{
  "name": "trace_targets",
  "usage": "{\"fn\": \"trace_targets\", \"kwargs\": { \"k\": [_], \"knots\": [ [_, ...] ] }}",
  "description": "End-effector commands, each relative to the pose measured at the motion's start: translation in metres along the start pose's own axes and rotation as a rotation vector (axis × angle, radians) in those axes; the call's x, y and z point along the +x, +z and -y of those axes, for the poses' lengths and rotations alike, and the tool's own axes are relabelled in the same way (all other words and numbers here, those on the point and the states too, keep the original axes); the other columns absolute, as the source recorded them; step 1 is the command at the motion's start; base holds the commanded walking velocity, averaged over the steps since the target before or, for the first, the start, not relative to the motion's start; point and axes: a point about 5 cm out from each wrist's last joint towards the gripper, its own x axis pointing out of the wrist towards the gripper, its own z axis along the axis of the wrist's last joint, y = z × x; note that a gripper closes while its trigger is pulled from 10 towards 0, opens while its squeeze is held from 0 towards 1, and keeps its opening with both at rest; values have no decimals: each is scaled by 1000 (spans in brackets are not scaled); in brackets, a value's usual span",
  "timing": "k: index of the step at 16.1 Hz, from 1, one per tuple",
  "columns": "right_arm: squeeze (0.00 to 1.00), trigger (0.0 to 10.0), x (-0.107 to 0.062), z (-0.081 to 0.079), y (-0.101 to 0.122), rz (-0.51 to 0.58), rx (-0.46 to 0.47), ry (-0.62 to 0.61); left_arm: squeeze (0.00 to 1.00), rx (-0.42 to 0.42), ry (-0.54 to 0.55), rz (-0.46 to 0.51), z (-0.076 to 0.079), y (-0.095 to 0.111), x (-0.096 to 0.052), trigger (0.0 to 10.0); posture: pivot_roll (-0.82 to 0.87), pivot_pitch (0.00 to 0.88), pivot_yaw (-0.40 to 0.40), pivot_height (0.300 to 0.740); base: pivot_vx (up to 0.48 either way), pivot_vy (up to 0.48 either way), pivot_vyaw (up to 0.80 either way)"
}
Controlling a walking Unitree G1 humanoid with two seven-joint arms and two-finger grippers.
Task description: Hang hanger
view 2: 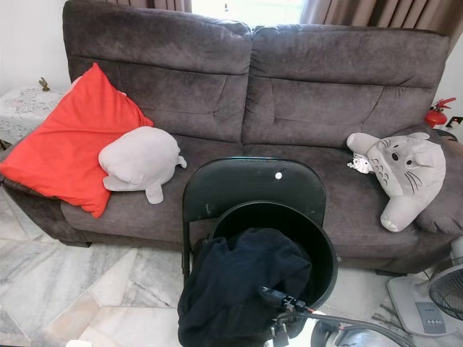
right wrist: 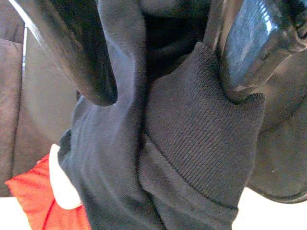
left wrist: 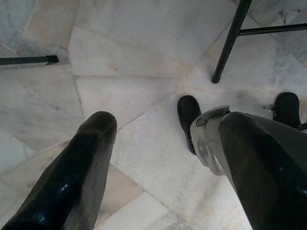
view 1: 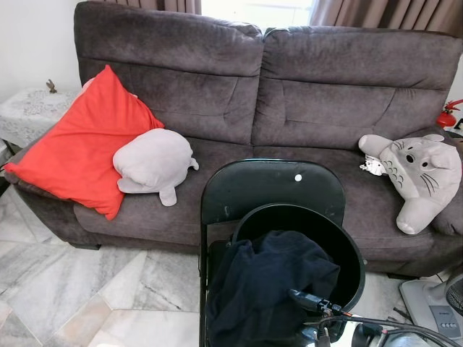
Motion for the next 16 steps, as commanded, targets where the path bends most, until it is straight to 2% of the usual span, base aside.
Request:
{"fn": "trace_targets", "kwargs": {
  "k": [1,4,7,10,11,14,16],
  "knots": [
    [0,10000,2,7,5,33,-15,-35,0,2,7,-18,-1,-3,-1,10000,-110,72,-17,740,0,0,0],
    [0,10000,6,19,20,129,-3,-108,0,3,7,-17,-1,-3,-1,10000,-111,74,-17,740,0,0,0],
    [0,10000,9,33,32,181,-1,-184,0,3,7,-17,-1,-3,-1,10000,-112,76,-18,740,0,0,0],
    [0,10000,11,33,26,120,28,-212,0,2,7,-17,-1,-3,0,10000,-110,76,-20,740,0,0,0],
    [0,10000,11,33,18,54,54,-234,0,2,7,-16,-1,-3,0,10000,-108,76,-20,740,0,0,0],
    [0,10000,13,40,9,-50,220,-320,0,4,5,-18,-1,-3,-1,10000,-112,75,-19,740,0,0,0],
    [0,10000,16,39,11,-46,279,-326,0,5,3,-18,-1,-3,-1,10000,-112,74,-18,740,0,0,0]
  ]
}}
